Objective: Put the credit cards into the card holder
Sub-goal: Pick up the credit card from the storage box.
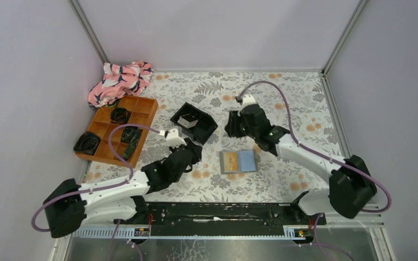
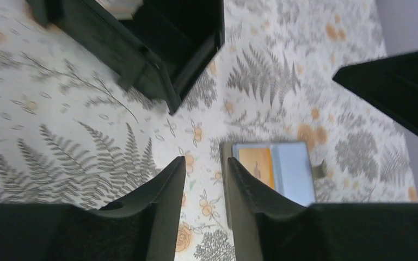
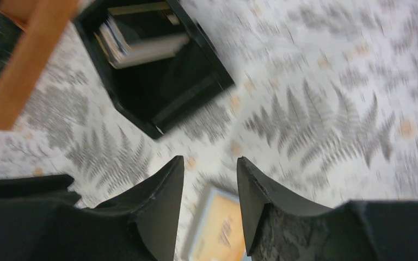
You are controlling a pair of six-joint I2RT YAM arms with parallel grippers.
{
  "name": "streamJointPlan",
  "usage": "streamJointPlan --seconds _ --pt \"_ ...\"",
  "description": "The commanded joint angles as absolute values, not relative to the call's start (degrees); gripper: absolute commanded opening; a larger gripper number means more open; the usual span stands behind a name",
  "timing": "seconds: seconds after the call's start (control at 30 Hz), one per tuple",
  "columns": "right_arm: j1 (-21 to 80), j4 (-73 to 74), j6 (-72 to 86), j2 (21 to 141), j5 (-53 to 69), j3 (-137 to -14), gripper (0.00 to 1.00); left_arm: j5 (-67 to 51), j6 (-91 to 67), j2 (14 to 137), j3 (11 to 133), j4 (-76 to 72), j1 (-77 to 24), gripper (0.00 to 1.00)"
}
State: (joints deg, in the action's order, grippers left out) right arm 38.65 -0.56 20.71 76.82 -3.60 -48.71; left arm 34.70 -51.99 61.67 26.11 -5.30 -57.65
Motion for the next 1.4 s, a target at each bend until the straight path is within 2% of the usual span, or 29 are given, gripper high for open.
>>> streamJointPlan --seconds 0.0,0.17,0.3,0.53,0.83,1.37 --pt "40.8 -2.2 14.6 84.7 -1.5 -62.6 0.47 46.8 -50.5 55.1 25.8 2.3 -56.6 0.45" --pt "43.4 -2.4 12.9 95.6 -1.6 -73.8 0.43 48.8 -51.0 51.9 27.5 9.1 -51.6 0.51" --pt "44.4 3.2 11.5 106.8 -0.8 -85.9 0.43 47.0 -50.4 50.5 27.1 9.0 -46.9 0.58" --pt "45.1 7.6 8.5 120.6 3.4 -101.0 0.43 38.2 -49.4 51.3 24.2 2.7 -37.6 0.58" --pt "45.1 13.6 7.4 131.2 7.8 -114.6 0.45 31.5 -49.3 56.5 22.7 -4.0 -32.0 0.55" --pt "45.0 17.8 8.2 135.6 10.1 -117.9 0.47 23.3 -50.1 68.9 23.2 -14.5 -27.8 0.54"
